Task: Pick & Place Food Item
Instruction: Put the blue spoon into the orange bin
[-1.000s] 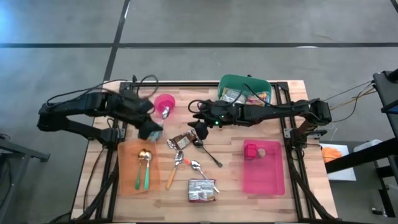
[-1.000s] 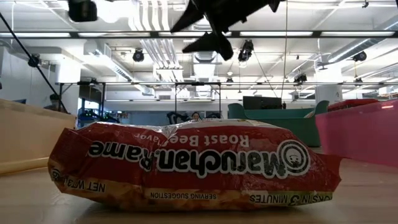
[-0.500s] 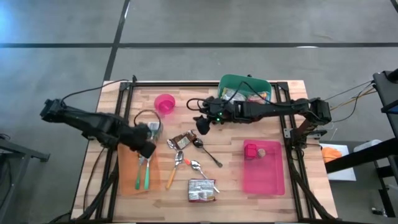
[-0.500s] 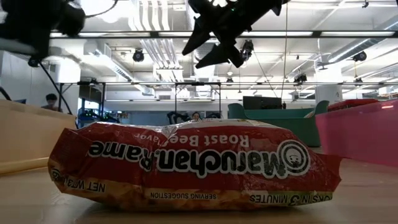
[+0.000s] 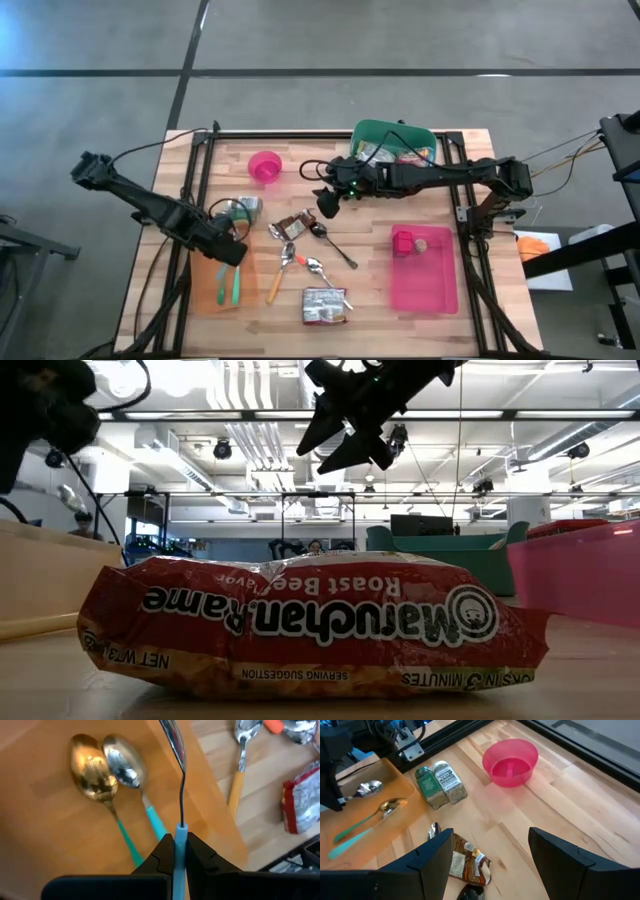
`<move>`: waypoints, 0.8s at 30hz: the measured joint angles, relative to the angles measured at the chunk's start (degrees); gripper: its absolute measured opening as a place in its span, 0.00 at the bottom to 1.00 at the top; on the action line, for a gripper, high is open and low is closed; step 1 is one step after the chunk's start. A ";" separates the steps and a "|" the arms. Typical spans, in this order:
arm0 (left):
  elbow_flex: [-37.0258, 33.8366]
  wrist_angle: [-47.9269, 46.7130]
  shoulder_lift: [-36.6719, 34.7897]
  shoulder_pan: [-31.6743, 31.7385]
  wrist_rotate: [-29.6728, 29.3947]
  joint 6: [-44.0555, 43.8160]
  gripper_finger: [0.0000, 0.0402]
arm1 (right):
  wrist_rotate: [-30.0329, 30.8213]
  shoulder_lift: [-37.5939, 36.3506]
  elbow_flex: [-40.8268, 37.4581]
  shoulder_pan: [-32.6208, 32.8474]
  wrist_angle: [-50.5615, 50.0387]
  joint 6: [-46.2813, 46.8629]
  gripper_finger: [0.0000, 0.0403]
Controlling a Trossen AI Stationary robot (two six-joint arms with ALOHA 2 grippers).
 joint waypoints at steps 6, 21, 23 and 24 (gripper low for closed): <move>-5.55 6.39 0.11 -0.04 -0.01 -2.31 0.03 | -0.01 0.04 -0.91 0.00 -0.05 0.07 0.63; -14.88 17.94 0.10 -0.26 -0.43 -5.94 0.03 | -0.09 0.04 -2.42 0.00 0.14 0.68 0.63; -16.19 20.05 0.10 -0.26 -0.47 -6.68 0.03 | -0.09 0.04 -2.46 0.00 0.15 0.59 0.63; -16.66 20.43 0.11 -0.26 -0.55 -6.90 0.03 | -0.09 0.04 -2.51 0.00 0.12 0.44 0.63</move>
